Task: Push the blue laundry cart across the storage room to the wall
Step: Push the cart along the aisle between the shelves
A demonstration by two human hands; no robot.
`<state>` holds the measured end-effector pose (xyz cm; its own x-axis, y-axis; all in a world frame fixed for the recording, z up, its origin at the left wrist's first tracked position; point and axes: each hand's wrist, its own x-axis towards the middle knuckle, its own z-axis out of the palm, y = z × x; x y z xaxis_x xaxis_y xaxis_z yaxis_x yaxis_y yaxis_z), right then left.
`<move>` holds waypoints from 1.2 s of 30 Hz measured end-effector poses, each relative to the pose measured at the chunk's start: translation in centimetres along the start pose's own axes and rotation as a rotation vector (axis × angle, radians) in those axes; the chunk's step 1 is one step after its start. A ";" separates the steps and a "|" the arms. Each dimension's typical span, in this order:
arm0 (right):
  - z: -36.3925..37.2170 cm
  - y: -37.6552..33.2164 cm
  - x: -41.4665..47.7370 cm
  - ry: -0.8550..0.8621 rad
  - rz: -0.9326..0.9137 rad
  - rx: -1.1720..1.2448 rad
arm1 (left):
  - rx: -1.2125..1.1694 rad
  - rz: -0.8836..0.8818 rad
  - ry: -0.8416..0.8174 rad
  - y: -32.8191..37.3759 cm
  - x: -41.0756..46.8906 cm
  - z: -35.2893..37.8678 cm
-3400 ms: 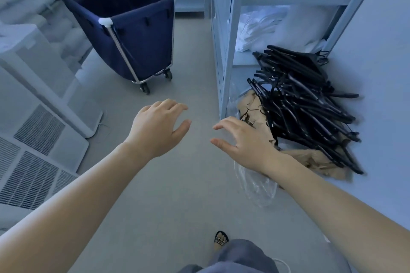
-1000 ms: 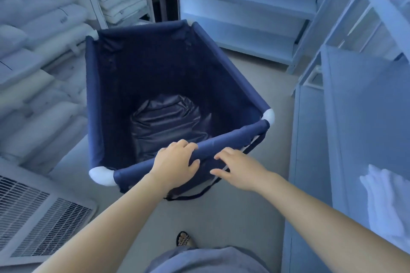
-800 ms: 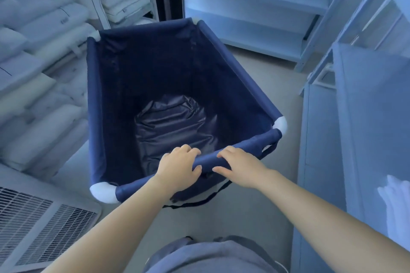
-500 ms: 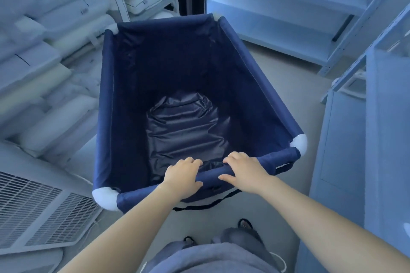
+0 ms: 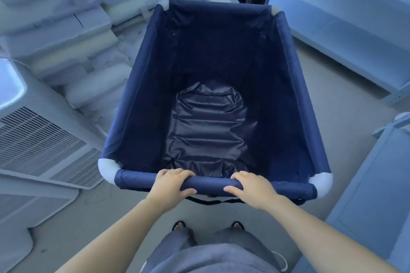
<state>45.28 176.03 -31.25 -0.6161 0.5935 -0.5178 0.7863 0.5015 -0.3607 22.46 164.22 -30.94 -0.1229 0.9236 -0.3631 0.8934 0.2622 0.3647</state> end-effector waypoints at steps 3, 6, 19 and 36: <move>1.0 0.2 -0.1 0.107 -0.044 -0.081 | 0.025 0.031 0.146 -0.8 -1.5 1.3; 1.6 0.2 -0.2 0.192 -0.071 -0.150 | 0.035 0.052 0.146 -1.1 -1.9 1.4; 1.6 -0.5 -0.6 0.181 -0.024 -0.171 | -0.002 0.068 0.042 -4.0 -1.5 -0.2; 3.0 -4.8 -0.5 0.247 0.192 -0.192 | 0.048 0.242 0.031 -7.6 0.8 -2.2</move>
<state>41.90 171.43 -31.62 -0.4689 0.8108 -0.3504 0.8803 0.4611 -0.1111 14.63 163.64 -32.11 0.0850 0.9661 -0.2436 0.9180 0.0191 0.3961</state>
